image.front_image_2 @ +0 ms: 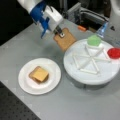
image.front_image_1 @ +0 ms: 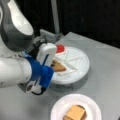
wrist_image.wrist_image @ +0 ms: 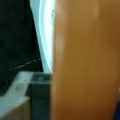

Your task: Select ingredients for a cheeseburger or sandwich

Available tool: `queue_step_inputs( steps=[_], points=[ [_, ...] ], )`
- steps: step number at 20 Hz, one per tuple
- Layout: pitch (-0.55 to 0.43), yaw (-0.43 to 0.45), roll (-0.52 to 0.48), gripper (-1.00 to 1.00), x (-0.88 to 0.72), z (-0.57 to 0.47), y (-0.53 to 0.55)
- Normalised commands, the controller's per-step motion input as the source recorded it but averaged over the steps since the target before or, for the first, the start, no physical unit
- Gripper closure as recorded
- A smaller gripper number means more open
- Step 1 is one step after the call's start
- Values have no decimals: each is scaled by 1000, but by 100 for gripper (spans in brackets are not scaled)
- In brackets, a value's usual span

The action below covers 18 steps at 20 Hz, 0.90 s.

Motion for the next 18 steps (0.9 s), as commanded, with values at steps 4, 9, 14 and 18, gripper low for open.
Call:
queue_step_inputs(
  steps=[4, 9, 14, 18],
  points=[
    [98, 389, 35, 100, 576, -205, -426],
    [87, 391, 33, 100, 655, -153, -489],
    [79, 370, 26, 100, 618, -136, -425],
    [70, 381, 55, 100, 518, -138, -359]
  ],
)
